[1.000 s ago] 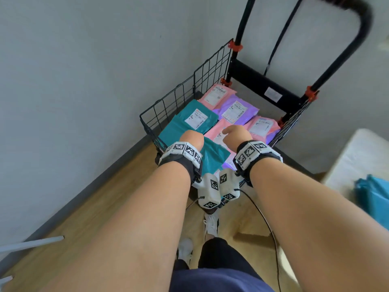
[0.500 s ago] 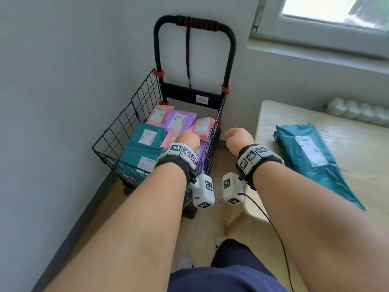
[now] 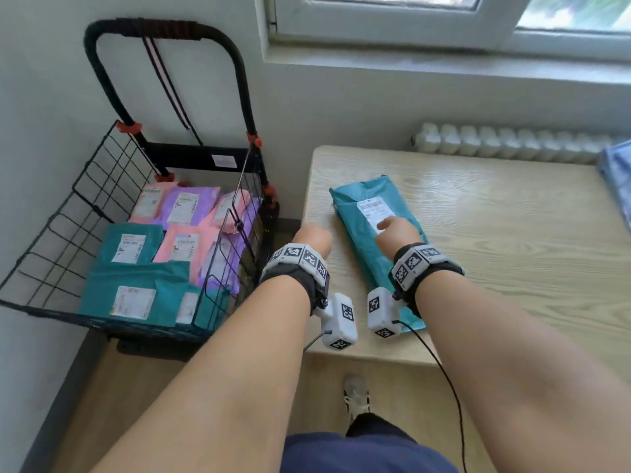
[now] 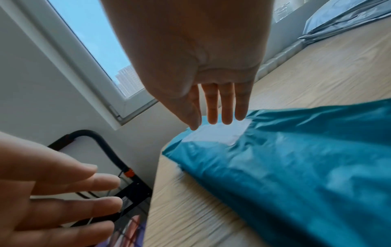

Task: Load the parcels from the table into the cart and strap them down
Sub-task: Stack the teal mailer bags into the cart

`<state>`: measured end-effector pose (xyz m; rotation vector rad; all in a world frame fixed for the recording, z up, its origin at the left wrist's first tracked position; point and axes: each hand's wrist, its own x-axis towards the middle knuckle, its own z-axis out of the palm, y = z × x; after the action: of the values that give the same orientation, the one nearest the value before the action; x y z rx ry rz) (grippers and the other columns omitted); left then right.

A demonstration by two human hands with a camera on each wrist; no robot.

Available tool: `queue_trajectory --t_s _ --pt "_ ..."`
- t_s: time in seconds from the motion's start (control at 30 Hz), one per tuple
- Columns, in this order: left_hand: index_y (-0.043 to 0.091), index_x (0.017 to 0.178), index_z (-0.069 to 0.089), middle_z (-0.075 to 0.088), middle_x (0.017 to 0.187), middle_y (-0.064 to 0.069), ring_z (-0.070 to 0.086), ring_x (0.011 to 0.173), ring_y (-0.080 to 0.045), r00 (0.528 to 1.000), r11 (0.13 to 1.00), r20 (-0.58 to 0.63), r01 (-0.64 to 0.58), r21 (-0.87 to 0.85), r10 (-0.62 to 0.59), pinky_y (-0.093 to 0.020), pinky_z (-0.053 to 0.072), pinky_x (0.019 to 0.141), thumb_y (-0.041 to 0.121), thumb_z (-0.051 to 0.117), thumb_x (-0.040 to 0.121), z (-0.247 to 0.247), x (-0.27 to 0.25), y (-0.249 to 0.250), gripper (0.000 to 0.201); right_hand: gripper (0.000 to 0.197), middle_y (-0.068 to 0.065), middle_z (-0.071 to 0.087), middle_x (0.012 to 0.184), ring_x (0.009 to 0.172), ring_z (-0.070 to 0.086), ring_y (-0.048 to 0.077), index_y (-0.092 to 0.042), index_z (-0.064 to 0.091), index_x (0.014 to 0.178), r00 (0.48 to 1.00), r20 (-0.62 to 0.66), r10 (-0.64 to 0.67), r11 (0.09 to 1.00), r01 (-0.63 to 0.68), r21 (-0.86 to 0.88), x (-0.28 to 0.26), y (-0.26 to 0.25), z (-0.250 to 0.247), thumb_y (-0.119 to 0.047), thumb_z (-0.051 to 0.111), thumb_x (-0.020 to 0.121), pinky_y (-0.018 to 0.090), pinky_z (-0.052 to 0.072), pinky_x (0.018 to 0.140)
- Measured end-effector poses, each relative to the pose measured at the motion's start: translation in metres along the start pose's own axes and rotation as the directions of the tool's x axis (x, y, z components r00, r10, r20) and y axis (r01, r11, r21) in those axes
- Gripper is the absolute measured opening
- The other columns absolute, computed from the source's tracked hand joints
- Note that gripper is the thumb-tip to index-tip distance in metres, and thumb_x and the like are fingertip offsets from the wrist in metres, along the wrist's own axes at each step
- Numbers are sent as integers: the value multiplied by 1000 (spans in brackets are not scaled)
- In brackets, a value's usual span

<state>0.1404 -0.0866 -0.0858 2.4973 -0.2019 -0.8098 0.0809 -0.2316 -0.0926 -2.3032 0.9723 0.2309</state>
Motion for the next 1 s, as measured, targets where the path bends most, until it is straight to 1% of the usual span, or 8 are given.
queue_trajectory --t_s 0.13,0.3,0.4,0.47,0.57,0.67,0.77,1.0 --pt "-2 130 54 55 133 -18 52 123 -31 996 984 41 85 -155 -79 -34 43 98 7 39 99 39 16 34 36 49 12 57 131 116 56 31 -15 50 136 998 42 43 999 -43 -4 31 36 -24 -6 48 88 37 48 96" --pt "-5 127 54 55 131 -19 52 121 -33 983 973 82 175 -151 -164 -34 42 97 7 38 98 64 34 53 35 53 13 57 132 119 55 32 -12 45 139 994 86 67 998 -68 17 64 62 -32 -11 55 88 38 46 99" --pt "-1 128 55 54 132 -17 52 121 -31 972 930 45 235 -283 -232 -32 42 100 4 37 98 79 34 59 35 37 14 64 117 106 61 32 -10 55 125 991 117 68 997 -71 23 76 71 -32 -13 55 88 39 50 90" --pt "0 130 53 53 132 -16 52 122 -30 982 956 47 187 -226 -181 -30 43 100 1 36 98 87 27 63 37 27 11 67 105 95 63 31 -11 58 114 987 144 75 997 -78 15 82 76 -31 -15 55 87 36 50 80" --pt "-3 126 55 57 128 -19 57 117 -32 949 873 97 315 -373 -301 -35 49 98 6 42 96 92 40 63 34 24 10 67 101 91 64 30 -12 58 110 984 157 87 996 -87 -9 88 80 -29 -19 56 87 33 47 73" --pt "2 110 62 66 111 -16 64 101 -33 945 871 51 316 -377 -322 -41 55 90 15 57 86 95 49 57 27 21 12 66 102 92 63 30 -7 60 108 981 164 100 995 -95 -37 89 77 -32 -14 51 90 32 45 71" --pt "4 104 66 70 100 -13 67 91 -31 951 882 19 292 -370 -307 -41 57 84 19 63 82 95 52 53 27 22 12 66 99 83 58 29 -4 63 106 982 149 115 993 -110 -42 90 76 -35 -11 48 93 30 41 67" --pt "4 91 73 72 87 -15 69 85 -33 963 871 -67 205 -446 -260 -43 58 80 15 63 81 70 40 40 17 26 10 67 95 87 63 29 -9 64 103 997 63 49 998 -51 28 76 53 -40 -5 44 86 32 47 69"
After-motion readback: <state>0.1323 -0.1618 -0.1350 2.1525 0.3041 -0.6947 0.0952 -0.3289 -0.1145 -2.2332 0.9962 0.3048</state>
